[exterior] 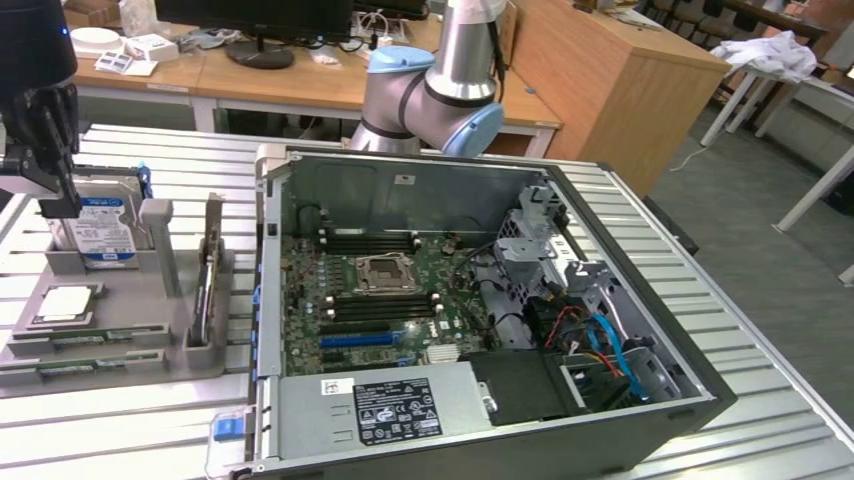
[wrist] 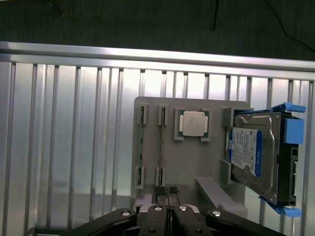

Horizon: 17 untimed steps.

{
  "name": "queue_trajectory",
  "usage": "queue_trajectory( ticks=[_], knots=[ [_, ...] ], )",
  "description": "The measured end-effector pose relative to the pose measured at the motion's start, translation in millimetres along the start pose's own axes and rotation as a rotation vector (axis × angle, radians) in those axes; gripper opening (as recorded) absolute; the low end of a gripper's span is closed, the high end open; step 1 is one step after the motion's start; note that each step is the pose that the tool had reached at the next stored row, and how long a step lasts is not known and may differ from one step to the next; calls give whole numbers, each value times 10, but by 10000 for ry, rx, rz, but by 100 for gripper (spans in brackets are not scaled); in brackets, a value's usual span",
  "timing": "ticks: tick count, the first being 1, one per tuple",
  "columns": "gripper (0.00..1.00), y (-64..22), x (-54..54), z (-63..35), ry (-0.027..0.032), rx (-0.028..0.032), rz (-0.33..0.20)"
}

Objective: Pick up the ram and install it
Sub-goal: 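Pick up the ram and move it above insertion slot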

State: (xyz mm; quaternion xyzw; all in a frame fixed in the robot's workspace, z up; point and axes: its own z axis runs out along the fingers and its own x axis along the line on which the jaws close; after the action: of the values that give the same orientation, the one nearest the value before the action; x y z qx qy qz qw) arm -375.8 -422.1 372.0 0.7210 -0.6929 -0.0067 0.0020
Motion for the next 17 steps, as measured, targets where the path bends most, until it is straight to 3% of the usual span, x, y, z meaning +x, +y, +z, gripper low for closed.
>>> queue_trajectory(
  ticks=[17],
  knots=[
    [17,0,0,0,0,0,0]
  ],
)
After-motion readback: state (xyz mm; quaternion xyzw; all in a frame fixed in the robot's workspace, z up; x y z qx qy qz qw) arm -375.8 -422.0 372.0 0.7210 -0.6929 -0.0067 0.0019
